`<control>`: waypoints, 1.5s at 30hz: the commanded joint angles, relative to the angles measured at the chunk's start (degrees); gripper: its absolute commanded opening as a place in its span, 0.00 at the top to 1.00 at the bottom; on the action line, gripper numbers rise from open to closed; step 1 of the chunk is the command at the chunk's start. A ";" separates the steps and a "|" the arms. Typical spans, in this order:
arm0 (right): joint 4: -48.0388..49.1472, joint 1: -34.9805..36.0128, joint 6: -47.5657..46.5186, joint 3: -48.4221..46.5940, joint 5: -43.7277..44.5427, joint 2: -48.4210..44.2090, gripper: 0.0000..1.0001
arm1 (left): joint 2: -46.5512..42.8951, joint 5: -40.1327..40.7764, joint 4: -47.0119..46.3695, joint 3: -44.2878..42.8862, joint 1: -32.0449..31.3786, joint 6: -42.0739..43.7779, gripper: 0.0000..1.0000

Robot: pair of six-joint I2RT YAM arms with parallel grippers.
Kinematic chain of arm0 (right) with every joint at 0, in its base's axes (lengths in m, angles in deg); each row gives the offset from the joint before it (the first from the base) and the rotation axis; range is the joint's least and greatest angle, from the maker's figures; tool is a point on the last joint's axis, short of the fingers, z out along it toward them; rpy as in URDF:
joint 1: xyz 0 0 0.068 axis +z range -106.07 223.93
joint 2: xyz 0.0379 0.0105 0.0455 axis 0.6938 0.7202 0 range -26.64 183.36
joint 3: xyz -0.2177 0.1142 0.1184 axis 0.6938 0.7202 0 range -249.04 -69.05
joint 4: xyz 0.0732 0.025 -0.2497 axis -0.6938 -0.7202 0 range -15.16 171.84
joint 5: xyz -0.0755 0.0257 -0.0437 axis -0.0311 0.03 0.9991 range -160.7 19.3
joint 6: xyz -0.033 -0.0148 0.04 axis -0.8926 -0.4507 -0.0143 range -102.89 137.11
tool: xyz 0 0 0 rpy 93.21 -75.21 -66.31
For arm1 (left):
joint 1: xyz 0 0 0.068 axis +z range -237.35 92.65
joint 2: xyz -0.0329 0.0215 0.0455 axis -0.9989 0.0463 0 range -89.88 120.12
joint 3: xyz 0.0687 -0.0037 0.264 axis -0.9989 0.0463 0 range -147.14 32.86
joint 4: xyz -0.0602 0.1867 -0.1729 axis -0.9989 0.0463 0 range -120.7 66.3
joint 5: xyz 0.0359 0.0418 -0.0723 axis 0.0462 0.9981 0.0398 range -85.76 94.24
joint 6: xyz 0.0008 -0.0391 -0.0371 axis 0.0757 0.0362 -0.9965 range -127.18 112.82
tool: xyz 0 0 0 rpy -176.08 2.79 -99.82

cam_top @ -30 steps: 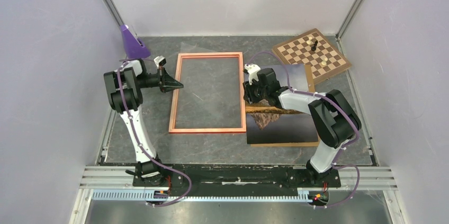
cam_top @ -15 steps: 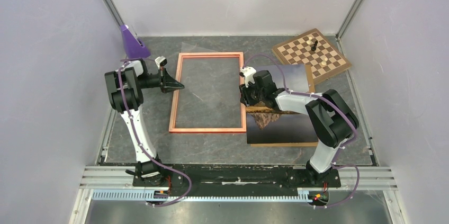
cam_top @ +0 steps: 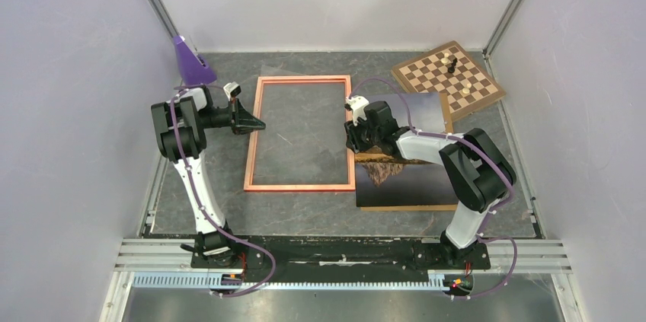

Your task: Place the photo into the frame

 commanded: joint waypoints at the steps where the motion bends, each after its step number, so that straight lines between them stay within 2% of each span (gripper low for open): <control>1: 2.02 0.38 -0.89 0.46 1.09 -0.31 0.62 | 0.70 -0.87 4.82 -0.13 -0.46 3.32 0.77; 6: 2.11 0.33 -0.93 0.46 1.12 -0.57 0.62 | 0.93 -0.28 4.79 -0.29 -0.46 3.14 0.70; 13: 2.17 0.38 -0.89 0.69 1.27 -1.01 0.62 | 0.69 1.59 4.64 -0.48 -0.38 2.85 0.49; 15: 2.15 0.37 -0.92 0.72 1.25 -1.10 0.62 | 0.03 2.75 1.15 0.04 -0.21 -0.31 0.44; 16: 2.15 0.38 -0.93 0.77 1.22 -1.10 0.62 | -0.91 4.09 -2.87 1.13 -0.20 -5.71 0.43; 17: 2.24 0.38 -0.93 0.79 1.15 -1.18 0.62 | -3.08 6.28 -11.39 3.29 -0.18 -12.41 0.42; 18: 2.26 0.38 -0.88 0.82 1.12 -1.27 0.62 | -6.33 11.11 -22.75 8.06 -0.21 -25.52 0.42; 19: 2.21 0.38 -0.92 0.90 1.16 -1.35 0.62 | -11.78 17.47 -39.75 13.76 -0.20 -37.48 0.40; 20: 2.39 0.37 -0.90 0.98 1.17 -1.45 0.62 | -16.68 25.03 -52.47 20.43 -0.47 -45.28 0.36; 21: 2.43 0.37 -0.89 1.03 1.23 -1.54 0.62 | -20.71 29.35 -56.48 22.98 -0.97 -46.51 0.32; 25: 2.61 0.38 -0.88 0.94 0.79 -1.15 0.62 | -19.87 30.37 -48.50 17.51 -1.30 -44.48 0.31; 36: 2.84 0.38 -0.92 1.43 0.72 -2.24 0.62 | -24.52 40.27 -48.73 19.19 -3.65 -47.69 0.27; 45: 2.83 0.38 -0.91 1.42 0.56 -2.65 0.62 | -28.86 46.32 -45.45 19.92 -6.74 -49.72 0.21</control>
